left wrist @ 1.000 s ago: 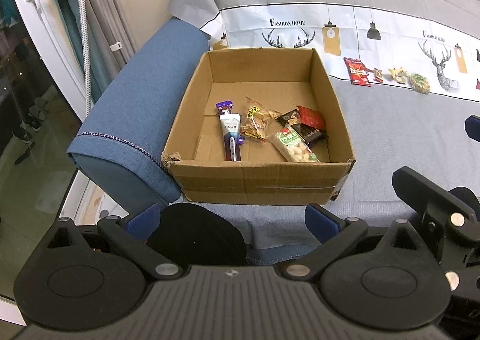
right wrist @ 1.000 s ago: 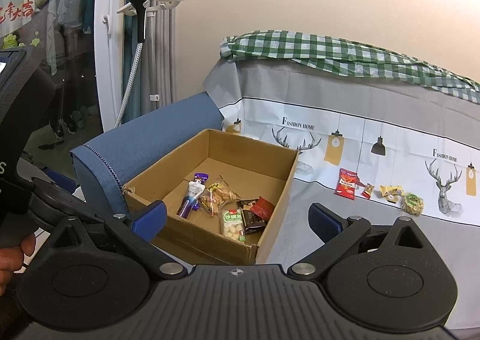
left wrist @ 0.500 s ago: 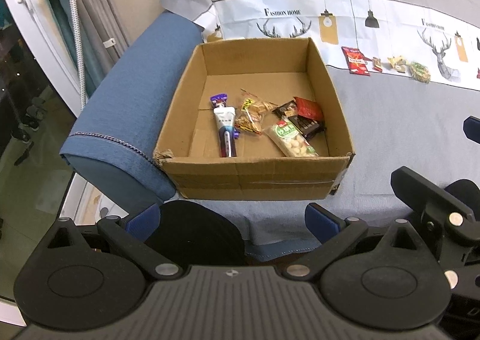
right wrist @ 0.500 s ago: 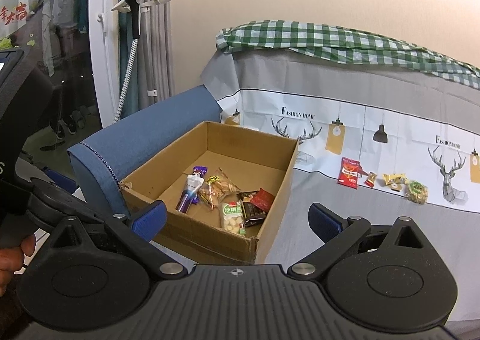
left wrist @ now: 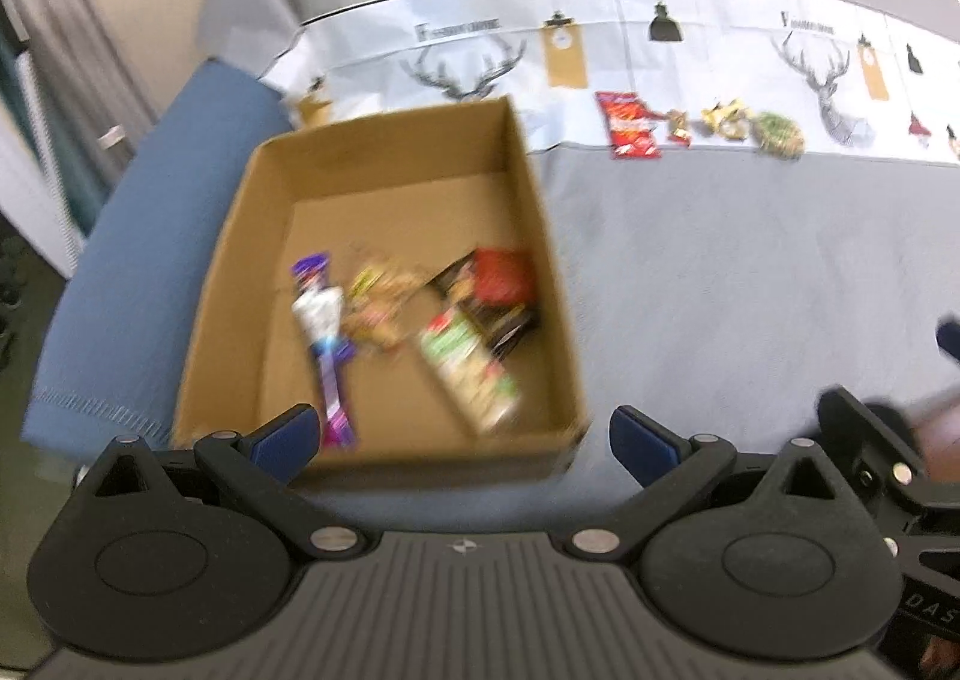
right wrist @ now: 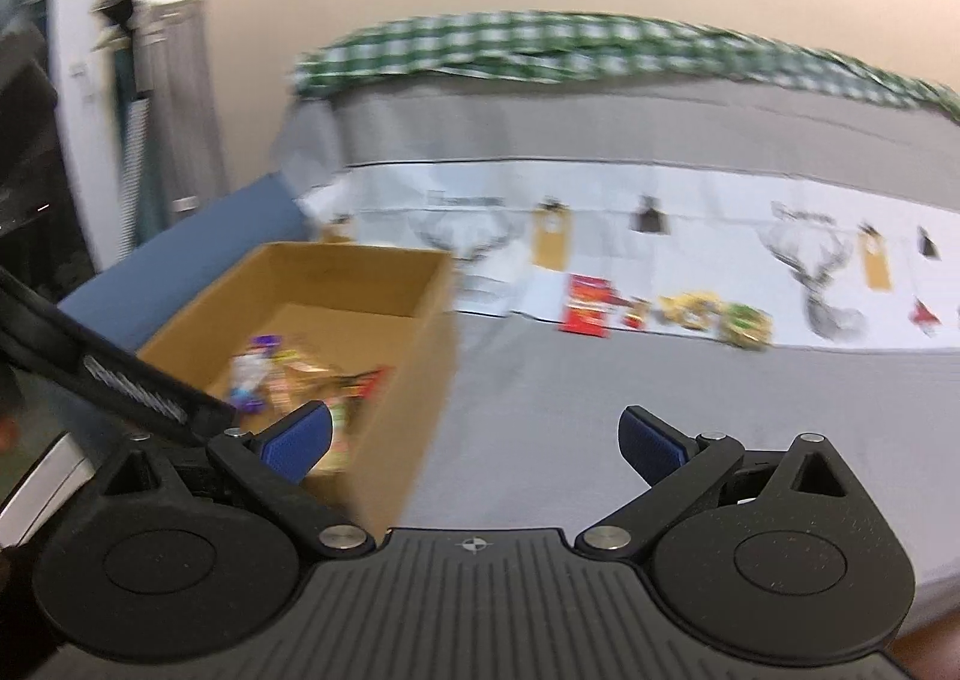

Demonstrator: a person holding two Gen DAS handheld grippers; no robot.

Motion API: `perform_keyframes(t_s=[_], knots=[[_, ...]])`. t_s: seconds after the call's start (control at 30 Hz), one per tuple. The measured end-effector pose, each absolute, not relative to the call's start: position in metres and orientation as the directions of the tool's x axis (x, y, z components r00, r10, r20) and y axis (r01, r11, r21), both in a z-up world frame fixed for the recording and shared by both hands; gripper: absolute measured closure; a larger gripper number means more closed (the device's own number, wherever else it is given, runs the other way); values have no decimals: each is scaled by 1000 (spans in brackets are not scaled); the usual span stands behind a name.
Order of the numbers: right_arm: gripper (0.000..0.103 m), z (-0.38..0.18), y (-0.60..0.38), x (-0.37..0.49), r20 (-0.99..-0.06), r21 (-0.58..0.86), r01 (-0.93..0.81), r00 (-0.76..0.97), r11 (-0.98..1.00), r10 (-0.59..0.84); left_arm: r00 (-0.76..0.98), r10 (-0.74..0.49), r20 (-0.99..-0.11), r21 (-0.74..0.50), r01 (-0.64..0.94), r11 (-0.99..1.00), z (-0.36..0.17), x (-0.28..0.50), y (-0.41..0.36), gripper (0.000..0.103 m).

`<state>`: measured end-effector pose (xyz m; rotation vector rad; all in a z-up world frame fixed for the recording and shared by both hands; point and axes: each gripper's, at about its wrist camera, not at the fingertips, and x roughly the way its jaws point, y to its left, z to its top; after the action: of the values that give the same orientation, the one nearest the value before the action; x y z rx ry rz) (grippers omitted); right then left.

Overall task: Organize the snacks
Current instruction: 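Grasp the red spicy-strip bag with the left tool while the right tool grasps the round rice-cracker cake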

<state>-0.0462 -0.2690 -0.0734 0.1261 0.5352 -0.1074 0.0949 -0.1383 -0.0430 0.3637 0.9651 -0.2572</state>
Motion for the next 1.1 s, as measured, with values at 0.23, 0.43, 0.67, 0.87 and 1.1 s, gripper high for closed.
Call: perform_keyframes(t_s=[0.23, 0.43, 0.67, 0.87, 1.1], knots=[[1, -96, -366, -12, -532, 125, 337, 817, 933, -224, 537, -105, -837, 158, 421, 893, -50, 180, -236, 0], [1, -124, -457, 47, -542, 126, 457, 775, 881, -325, 509, -121, -852, 141, 446, 884, -96, 272, -321, 0], [1, -189, -556, 150, -587, 191, 511, 744, 838, -319, 472, -108, -875, 116, 420, 900, -175, 385, -394, 0], [1, -245, -599, 245, -622, 135, 525, 705, 841, -340, 427, -114, -897, 70, 392, 917, -233, 450, -426, 0], [0, -303, -633, 308, -692, 103, 602, 615, 791, -378, 396, -109, -912, 49, 369, 928, -275, 481, -438, 0]])
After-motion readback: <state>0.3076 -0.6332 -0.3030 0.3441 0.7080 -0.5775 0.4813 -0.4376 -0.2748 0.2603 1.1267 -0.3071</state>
